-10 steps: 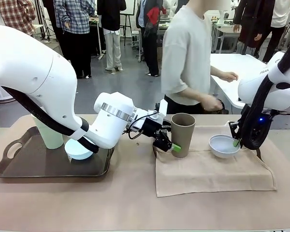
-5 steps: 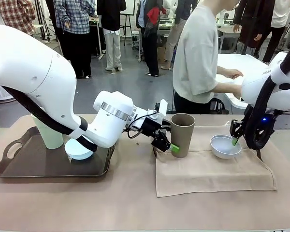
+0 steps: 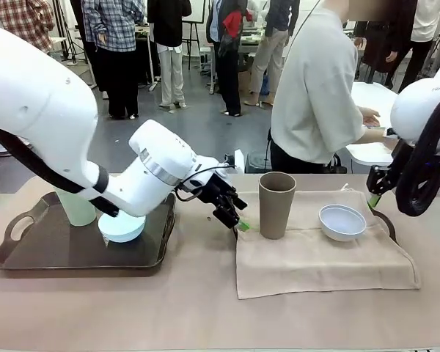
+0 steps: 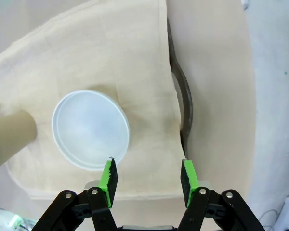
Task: Set up a tray with a mat and arrange the tableware.
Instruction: Place the Picnic Bowl and Reusable plastic cup back onto the Handle tray in front of the human's position.
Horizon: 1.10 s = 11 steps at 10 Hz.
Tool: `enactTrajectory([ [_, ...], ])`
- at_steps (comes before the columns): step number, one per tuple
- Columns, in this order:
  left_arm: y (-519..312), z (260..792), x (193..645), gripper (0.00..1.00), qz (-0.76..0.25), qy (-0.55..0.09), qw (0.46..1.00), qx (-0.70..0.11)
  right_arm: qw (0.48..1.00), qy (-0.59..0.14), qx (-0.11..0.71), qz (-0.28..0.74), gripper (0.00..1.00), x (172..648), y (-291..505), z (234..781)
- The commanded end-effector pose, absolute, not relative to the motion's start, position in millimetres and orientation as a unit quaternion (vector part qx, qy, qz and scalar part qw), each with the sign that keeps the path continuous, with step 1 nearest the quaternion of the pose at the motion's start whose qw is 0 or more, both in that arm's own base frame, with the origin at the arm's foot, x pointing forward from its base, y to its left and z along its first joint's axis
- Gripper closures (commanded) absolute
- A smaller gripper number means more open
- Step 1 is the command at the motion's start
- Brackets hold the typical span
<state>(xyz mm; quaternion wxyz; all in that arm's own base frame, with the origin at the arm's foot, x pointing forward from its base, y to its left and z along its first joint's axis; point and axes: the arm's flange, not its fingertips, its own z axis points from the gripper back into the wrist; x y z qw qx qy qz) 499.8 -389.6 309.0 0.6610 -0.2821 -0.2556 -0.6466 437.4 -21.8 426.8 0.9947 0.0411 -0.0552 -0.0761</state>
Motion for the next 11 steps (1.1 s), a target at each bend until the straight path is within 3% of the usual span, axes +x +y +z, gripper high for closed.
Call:
enactTrajectory([
  [1, -381.1, 367.6, 459.1, 0.00, -0.622, -0.202, 0.726, -0.213, 0.995, -0.058, 0.044, -0.067, 0.32, 414.5, -23.7, 442.1],
  [4, -353.4, 424.6, 412.8, 0.00, -0.599, -0.130, 0.790, -0.024, 0.996, -0.066, 0.054, -0.039, 0.32, 394.9, -7.3, 470.2],
  [6, -336.0, 452.2, 394.9, 0.00, -0.559, -0.096, 0.822, 0.052, 0.995, -0.075, 0.054, -0.021, 0.32, 380.1, 6.1, 490.4],
  [11, -322.2, 500.6, 372.5, 0.00, -0.459, -0.083, 0.881, 0.082, 0.997, -0.069, 0.030, -0.020, 0.32, 365.5, 17.7, 506.2],
])
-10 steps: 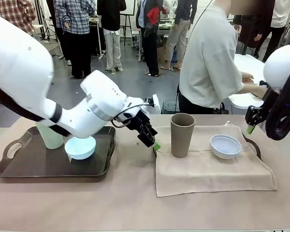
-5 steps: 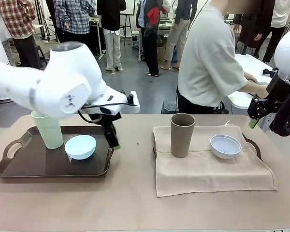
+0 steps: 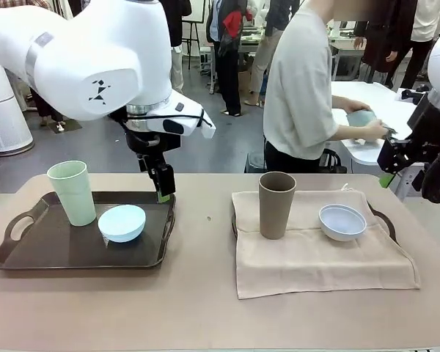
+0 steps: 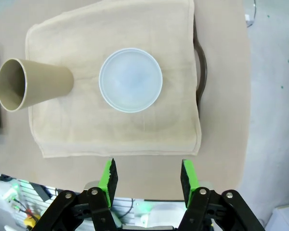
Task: Set up a tray with a mat and arrange the tableware.
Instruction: Place the Picnic Bowl and Reusable plastic cup back onto the Handle tray in front of the human's position, then pick up the Picnic Bowl and Reusable plastic cup from the Handle tray in front of the human's position and hold them in the air.
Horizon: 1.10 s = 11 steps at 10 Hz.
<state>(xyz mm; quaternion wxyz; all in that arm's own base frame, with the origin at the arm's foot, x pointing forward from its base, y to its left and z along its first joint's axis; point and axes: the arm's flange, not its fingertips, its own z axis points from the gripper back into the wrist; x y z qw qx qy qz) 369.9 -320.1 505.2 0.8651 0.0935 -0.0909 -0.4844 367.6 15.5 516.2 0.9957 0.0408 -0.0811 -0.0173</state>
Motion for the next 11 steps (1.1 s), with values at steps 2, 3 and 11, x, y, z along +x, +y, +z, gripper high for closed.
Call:
enactTrajectory([
  [2, -314.1, 511.5, 372.3, 0.00, -0.396, -0.099, 0.908, 0.097, 0.997, -0.063, 0.031, -0.019, 0.32, 368.2, 17.7, 504.4],
  [3, -311.1, 515.4, 369.3, 0.00, -0.390, -0.109, 0.910, 0.087, 0.997, -0.060, 0.031, -0.024, 0.32, 374.1, 14.8, 501.6],
  [11, -315.5, 507.5, 373.9, 0.00, -0.441, -0.092, 0.888, 0.090, 0.997, -0.070, 0.040, -0.016, 0.32, 367.4, 16.7, 509.6],
])
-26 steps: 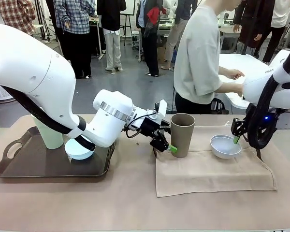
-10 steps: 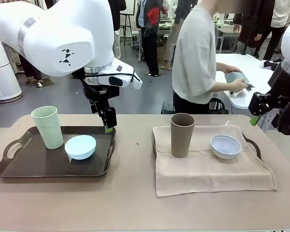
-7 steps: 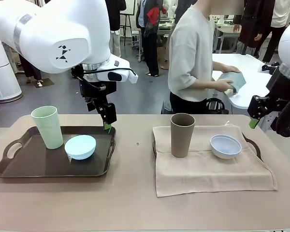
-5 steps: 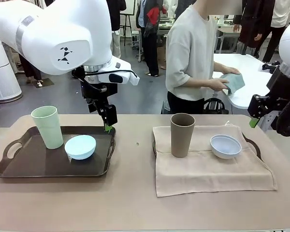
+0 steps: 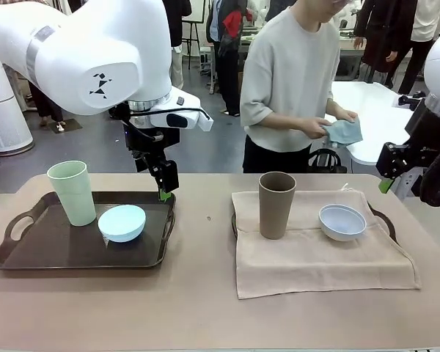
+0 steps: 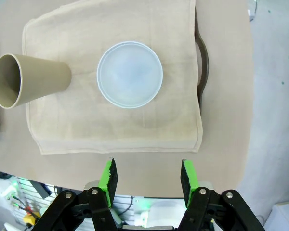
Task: Set up a tray with a mat and arrange the tableware.
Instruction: Pick up the Picnic Bowl and Reusable plastic cup from the Handle tray in front of the human's position and hold them in the air.
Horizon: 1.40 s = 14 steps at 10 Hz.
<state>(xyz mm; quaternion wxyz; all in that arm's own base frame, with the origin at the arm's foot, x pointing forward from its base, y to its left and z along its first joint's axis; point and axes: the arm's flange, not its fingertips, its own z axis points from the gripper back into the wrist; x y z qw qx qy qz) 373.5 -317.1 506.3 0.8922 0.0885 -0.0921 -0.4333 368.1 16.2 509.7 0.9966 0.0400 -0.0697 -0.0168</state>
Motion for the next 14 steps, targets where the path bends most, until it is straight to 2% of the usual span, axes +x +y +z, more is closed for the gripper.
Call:
enactTrajectory([
  [1, -315.5, 507.5, 373.9, 0.00, -0.441, -0.092, 0.888, 0.090, 0.997, -0.070, 0.040, -0.016, 0.32, 367.4, 16.7, 509.6],
  [4, -317.1, 506.3, 373.5, 0.00, -0.433, -0.092, 0.892, 0.088, 0.997, -0.070, 0.040, -0.017, 0.31, 368.1, 16.2, 509.7],
  [5, -308.7, 519.2, 371.5, 0.00, -0.381, -0.092, 0.918, 0.065, 0.997, -0.068, 0.039, -0.028, 0.12, 358.7, 11.3, 512.9],
  [6, -286.8, 527.3, 367.5, 0.00, -0.338, -0.088, 0.936, 0.048, 0.996, -0.067, 0.046, -0.042, 0.12, 351.6, -1.9, 516.5],
  [7, -258.1, 535.6, 361.1, 0.00, -0.299, -0.090, 0.949, 0.033, 0.995, -0.065, 0.044, -0.065, 0.00, 346.4, -20.1, 519.6],
  [9, -190.5, 555.0, 345.8, 0.00, -0.239, -0.101, 0.966, 0.011, 0.990, -0.040, 0.097, -0.100, 0.00, 335.5, -65.4, 525.5],
  [11, -134.7, 561.8, 338.2, 0.00, -0.236, -0.133, 0.963, -0.014, 0.982, -0.026, 0.139, -0.122, 0.00, 325.0, -102.3, 524.6],
  [14, -51.6, 553.5, 333.9, 0.00, -0.211, -0.139, 0.965, -0.072, 0.968, -0.017, 0.183, -0.168, 0.00, 315.1, -150.8, 521.7],
])
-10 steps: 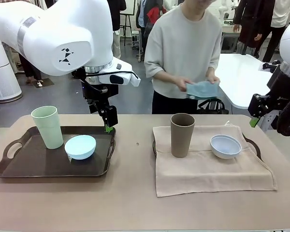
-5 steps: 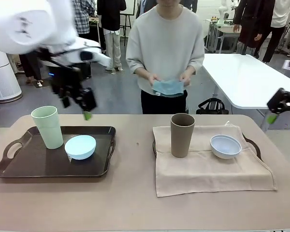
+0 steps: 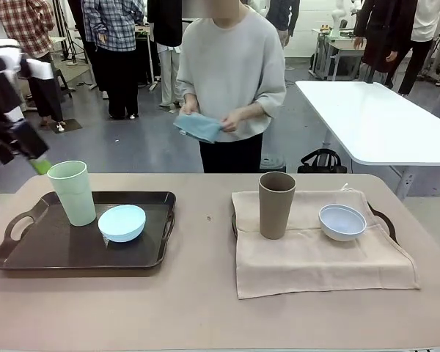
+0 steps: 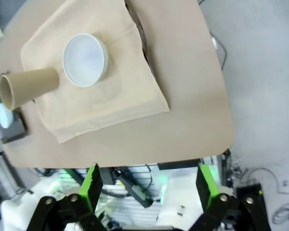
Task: Set up a tray with a mat and arrange the tableware.
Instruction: Pick up the Picnic Bowl and Reusable plastic cup from the Handle tray in front of the human's position and hold them in the air.
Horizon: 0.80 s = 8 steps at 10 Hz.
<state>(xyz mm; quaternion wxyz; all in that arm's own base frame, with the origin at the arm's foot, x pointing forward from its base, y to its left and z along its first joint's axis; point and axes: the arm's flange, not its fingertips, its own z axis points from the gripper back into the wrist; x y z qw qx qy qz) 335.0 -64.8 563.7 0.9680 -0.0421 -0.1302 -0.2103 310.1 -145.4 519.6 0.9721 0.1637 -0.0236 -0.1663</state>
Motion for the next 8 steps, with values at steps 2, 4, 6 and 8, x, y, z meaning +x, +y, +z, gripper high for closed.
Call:
enactTrajectory([
  [2, -64.8, 563.7, 335.0, 0.00, -0.210, -0.130, 0.968, -0.042, 0.972, -0.024, 0.164, -0.166, 0.00, 310.1, -145.4, 519.6],
  [4, -64.8, 563.7, 335.0, 0.00, -0.210, -0.130, 0.968, -0.042, 0.972, -0.024, 0.164, -0.166, 0.00, 310.1, -145.4, 519.6],
  [6, -35.4, 558.3, 339.9, 0.00, -0.191, -0.137, 0.967, -0.096, 0.966, -0.009, 0.194, -0.169, 0.00, 312.0, -154.5, 516.8],
  [8, 26.1, 558.5, 336.2, 0.00, -0.146, -0.143, 0.954, -0.219, 0.939, 0.021, 0.292, -0.179, 0.00, 308.2, -196.7, 510.3],
])
